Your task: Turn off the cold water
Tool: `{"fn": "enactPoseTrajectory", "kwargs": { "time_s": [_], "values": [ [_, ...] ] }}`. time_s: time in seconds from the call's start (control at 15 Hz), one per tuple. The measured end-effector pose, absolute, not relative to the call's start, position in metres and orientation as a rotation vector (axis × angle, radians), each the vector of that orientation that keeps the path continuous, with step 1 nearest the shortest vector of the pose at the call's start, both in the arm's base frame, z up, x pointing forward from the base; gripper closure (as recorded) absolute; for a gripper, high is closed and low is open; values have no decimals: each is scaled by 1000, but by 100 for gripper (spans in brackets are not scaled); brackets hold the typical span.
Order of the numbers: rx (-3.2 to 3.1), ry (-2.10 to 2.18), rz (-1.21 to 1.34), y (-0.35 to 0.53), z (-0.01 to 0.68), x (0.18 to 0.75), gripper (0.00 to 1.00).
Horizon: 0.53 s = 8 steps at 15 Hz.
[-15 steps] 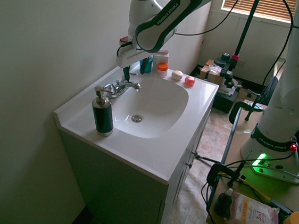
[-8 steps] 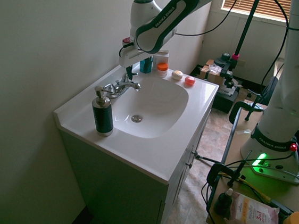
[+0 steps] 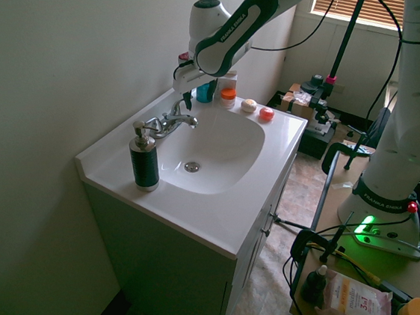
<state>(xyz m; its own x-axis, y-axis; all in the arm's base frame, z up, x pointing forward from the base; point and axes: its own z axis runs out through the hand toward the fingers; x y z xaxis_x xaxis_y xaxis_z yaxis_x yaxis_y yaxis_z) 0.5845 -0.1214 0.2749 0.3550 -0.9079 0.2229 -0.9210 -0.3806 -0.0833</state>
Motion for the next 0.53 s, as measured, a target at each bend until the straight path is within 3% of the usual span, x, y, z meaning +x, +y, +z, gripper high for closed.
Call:
{"fn": "enactPoseTrajectory", "kwargs": {
  "time_s": [0.53],
  "values": [
    [2546, -1685, 355, -129, 268, 595, 0]
  ]
}}
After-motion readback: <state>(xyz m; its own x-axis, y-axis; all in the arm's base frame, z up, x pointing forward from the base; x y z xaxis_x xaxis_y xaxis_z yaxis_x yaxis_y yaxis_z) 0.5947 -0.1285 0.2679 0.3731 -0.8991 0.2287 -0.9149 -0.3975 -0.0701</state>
